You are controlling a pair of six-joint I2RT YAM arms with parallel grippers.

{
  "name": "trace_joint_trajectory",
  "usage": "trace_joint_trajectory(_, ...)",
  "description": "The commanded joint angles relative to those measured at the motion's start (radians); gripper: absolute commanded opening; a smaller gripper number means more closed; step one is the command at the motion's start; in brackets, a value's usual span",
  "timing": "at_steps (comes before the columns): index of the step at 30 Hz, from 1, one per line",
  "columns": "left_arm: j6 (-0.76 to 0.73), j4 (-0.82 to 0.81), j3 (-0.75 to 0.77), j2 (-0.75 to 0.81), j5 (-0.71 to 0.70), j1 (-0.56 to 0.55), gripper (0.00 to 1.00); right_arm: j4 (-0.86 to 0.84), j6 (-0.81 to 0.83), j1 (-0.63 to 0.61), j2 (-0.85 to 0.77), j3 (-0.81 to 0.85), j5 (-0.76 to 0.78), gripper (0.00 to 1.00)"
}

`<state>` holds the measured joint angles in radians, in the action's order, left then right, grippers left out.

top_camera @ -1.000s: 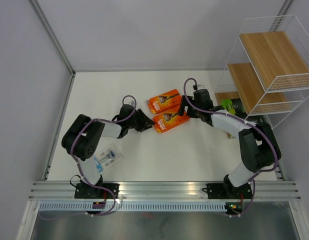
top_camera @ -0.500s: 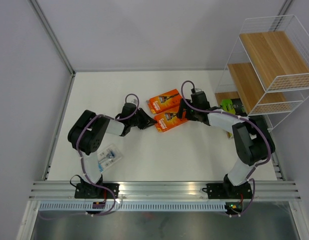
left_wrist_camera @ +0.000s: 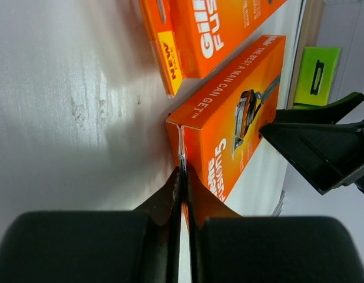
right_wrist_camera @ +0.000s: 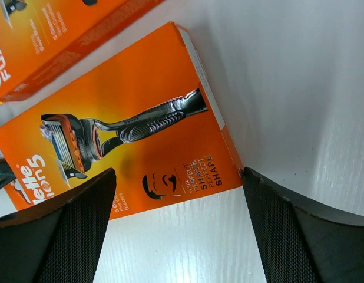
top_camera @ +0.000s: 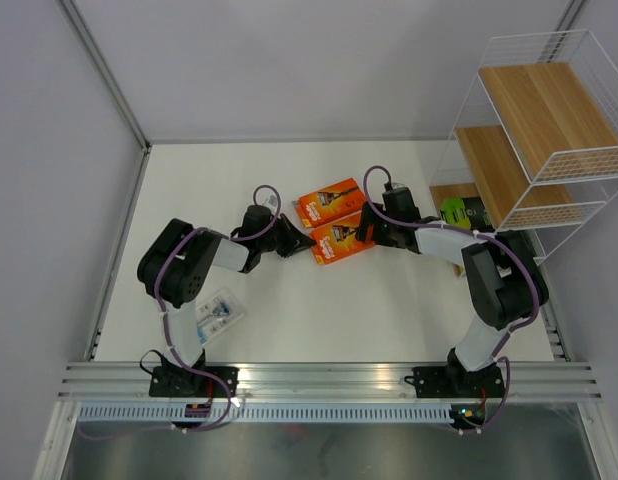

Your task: Place and organize the shaving razors onto the shelf

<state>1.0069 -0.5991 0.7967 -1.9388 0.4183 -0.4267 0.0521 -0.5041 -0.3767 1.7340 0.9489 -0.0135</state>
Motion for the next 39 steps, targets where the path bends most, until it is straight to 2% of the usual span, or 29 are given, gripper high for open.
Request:
trace_joint_trajectory(1, -0.105, 0.062, 0.002, 0.026, 0.039, -0.009, 0.07, -0.043, -0.033, -0.007, -0.033, -0.022, -0.032, 0.93)
trace_joint_trajectory(4, -0.133, 0.104, 0.003, 0.031, 0.031, -0.009, 0.16, -0.043, -0.037, -0.007, -0.033, -0.030, -0.034, 0.93)
trace_joint_trajectory(9, -0.116, 0.075, -0.019, 0.017, 0.059, -0.011, 0.29, -0.043, -0.047, -0.007, -0.036, -0.045, -0.040, 0.93)
trace_joint_trajectory(16, -0.096, 0.045, -0.051, 0.038, 0.057, -0.023, 0.40, -0.103, -0.083, -0.007, -0.045, -0.091, -0.063, 0.92)
trace_joint_trajectory(19, -0.103, 0.051, -0.047, 0.032, 0.057, -0.024, 0.36, -0.115, -0.090, -0.007, -0.051, -0.105, -0.068, 0.92)
trace_joint_trajectory(23, -0.099, 0.036, -0.025, -0.003, 0.066, -0.023, 0.22, -0.109, -0.079, -0.007, -0.056, -0.102, -0.068, 0.91)
trace_joint_trajectory(25, -0.085, 0.007, -0.021, -0.012, 0.074, -0.026, 0.19, -0.104, -0.076, -0.008, -0.060, -0.101, -0.068, 0.91)
trace_joint_trajectory(28, -0.074, -0.019, -0.014, -0.022, 0.066, -0.026, 0.03, -0.094, -0.073, -0.007, -0.063, -0.095, -0.068, 0.92)
trace_joint_trajectory(32, -0.070, -0.050, -0.031, -0.003, 0.066, -0.026, 0.02, -0.048, -0.060, -0.007, -0.076, -0.064, -0.068, 0.91)
trace_joint_trajectory(39, -0.108, -0.021, -0.001, 0.103, 0.109, -0.027, 0.02, 0.230, -0.028, -0.005, -0.194, 0.125, 0.072, 0.98)
